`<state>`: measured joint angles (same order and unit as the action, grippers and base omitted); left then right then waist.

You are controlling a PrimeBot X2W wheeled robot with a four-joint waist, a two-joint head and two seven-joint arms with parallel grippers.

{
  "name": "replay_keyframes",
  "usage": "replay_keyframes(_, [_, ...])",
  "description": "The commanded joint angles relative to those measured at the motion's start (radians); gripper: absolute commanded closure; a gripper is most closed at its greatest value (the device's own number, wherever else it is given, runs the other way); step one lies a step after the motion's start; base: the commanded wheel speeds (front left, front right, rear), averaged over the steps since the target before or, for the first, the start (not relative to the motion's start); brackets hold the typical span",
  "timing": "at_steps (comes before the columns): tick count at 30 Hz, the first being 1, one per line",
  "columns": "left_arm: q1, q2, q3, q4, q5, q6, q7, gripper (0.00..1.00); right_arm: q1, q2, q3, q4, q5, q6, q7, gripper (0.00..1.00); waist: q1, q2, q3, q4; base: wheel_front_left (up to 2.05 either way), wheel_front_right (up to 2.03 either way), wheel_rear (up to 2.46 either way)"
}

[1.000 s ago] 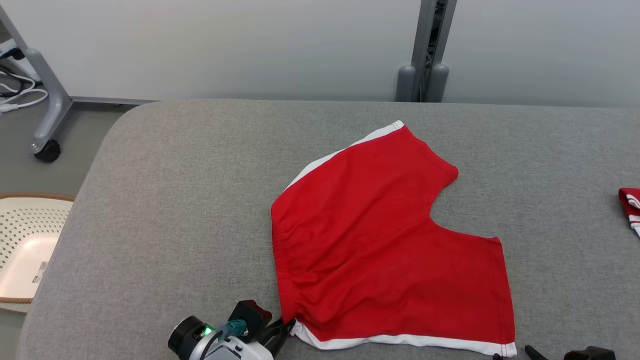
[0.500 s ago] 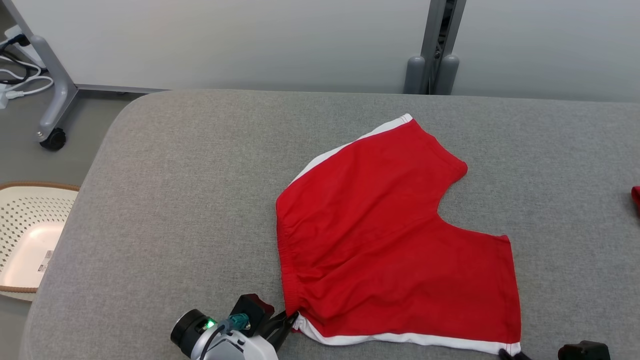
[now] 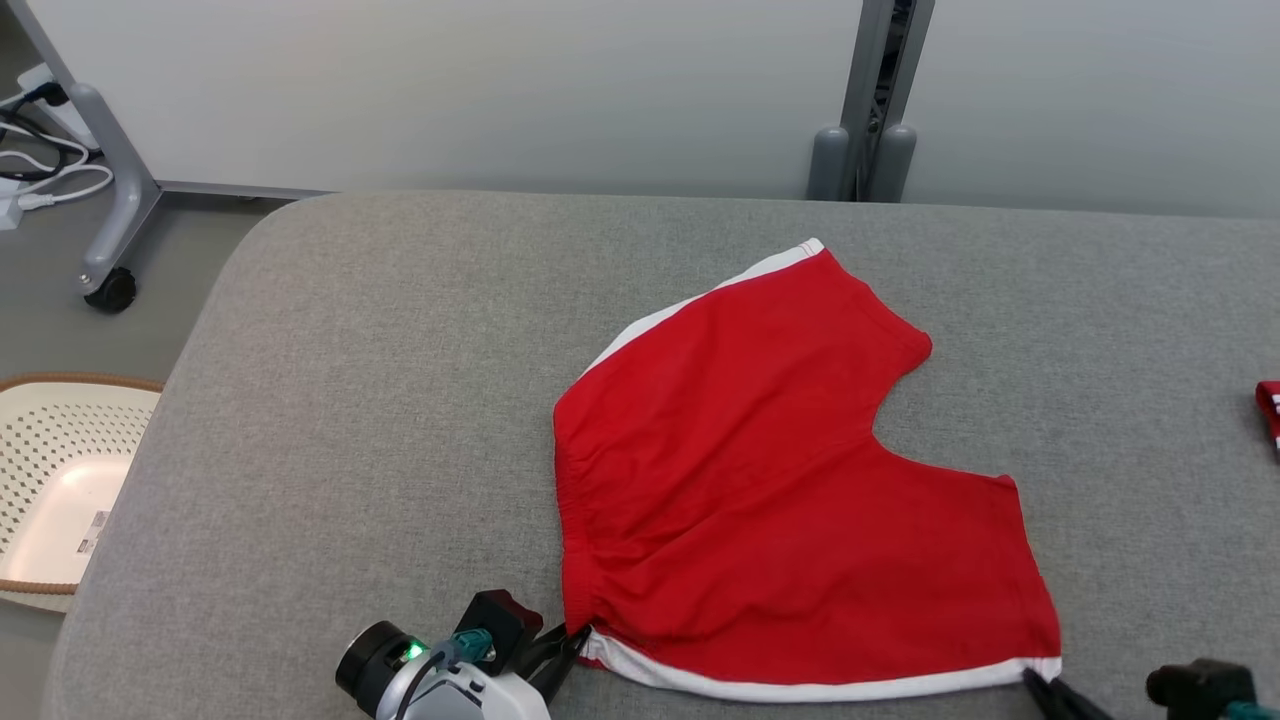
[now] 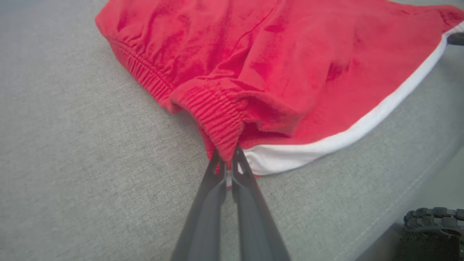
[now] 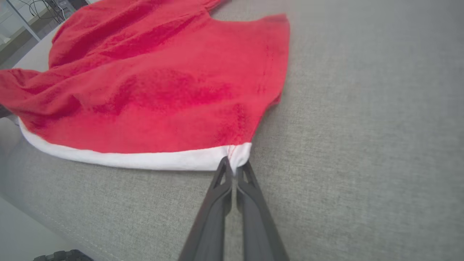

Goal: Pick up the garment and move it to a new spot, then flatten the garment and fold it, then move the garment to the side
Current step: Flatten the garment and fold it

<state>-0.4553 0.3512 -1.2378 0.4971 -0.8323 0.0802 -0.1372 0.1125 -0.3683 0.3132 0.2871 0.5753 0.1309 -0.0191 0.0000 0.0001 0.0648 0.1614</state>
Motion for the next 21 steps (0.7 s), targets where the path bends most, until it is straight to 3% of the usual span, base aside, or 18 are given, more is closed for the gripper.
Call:
replay_keyframes(1, [0.006, 0.007, 0.002, 0.002, -0.008, 0.001, -0.007, 1.00, -0.014, -0.017, -0.016, -0.020, 0.013, 0.000, -0.003, 1.00, 0.0000, -0.0001, -0.008, -0.004, 0.00, 0.00, 0.00])
replay_keyframes(21, [0.064, 0.045, -0.009, -0.079, 0.000, 0.035, 0.013, 1.00, 0.078, -0.101, -0.096, -0.248, 0.103, 0.000, 0.093, 1.00, 0.0000, -0.0001, -0.085, -0.010, 0.00, 0.00, 0.00])
